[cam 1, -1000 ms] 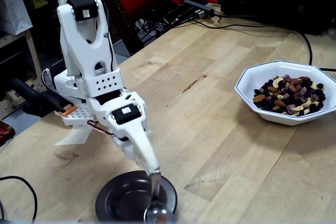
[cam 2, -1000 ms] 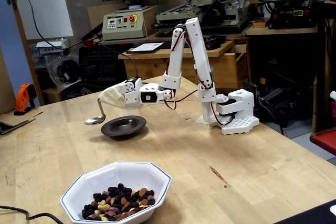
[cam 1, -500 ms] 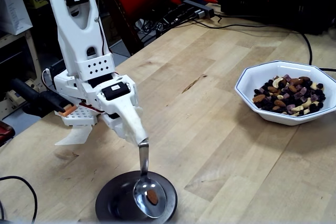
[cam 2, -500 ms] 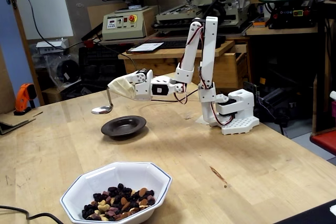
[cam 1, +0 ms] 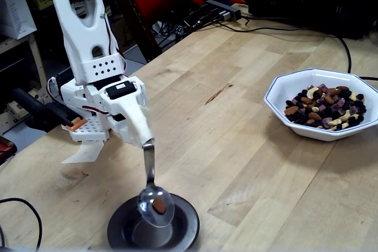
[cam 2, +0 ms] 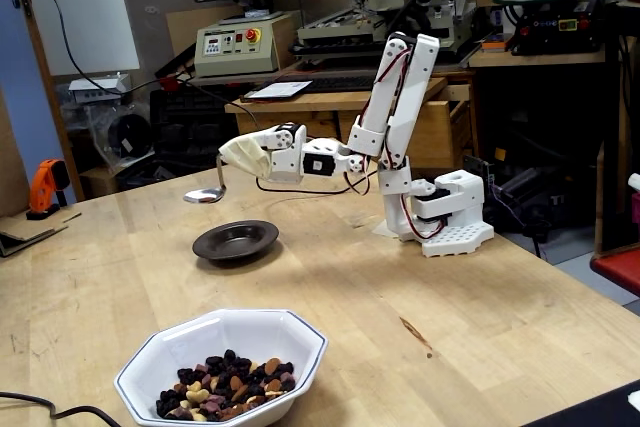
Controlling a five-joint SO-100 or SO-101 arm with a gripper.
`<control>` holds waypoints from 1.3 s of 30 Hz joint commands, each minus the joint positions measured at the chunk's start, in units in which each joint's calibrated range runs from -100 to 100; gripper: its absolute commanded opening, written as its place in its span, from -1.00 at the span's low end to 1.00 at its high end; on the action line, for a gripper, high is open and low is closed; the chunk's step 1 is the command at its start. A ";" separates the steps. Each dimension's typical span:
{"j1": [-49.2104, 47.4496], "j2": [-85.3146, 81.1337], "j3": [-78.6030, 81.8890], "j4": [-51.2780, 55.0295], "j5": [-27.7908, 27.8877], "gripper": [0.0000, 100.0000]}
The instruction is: Use spoon to transfer food from the white bowl to brown plate
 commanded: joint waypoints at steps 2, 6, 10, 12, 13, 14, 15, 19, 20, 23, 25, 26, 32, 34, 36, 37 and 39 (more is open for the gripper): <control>3.49 -2.22 0.35 -1.09 0.20 -0.92; 4.37 -2.05 0.35 -1.09 0.20 -0.92; 4.37 -2.05 0.35 -1.09 0.24 -0.92; 4.37 -2.05 0.35 -1.09 0.24 -0.92; 4.37 -2.05 0.35 -1.09 0.29 -0.92; 4.37 -2.05 0.35 -1.09 0.49 -0.92; 4.37 -2.05 0.35 -1.09 0.98 -0.92; 3.93 -2.05 0.35 -1.09 4.05 -0.92; 3.86 -2.05 0.35 -1.09 4.79 -0.92; 3.78 -2.05 0.35 -1.09 6.20 -0.92; 3.78 -2.05 0.35 -1.09 6.84 -0.92; 3.78 -2.05 0.35 -1.09 6.94 -0.92; 3.71 -1.96 0.35 -1.01 7.67 -0.92; 3.63 -1.96 0.35 -1.01 8.35 -0.92; 3.56 -1.79 0.35 -0.93 9.04 -0.92; 3.56 -1.45 0.35 -0.93 9.23 -0.92; 3.56 0.52 0.44 -0.93 9.38 -0.92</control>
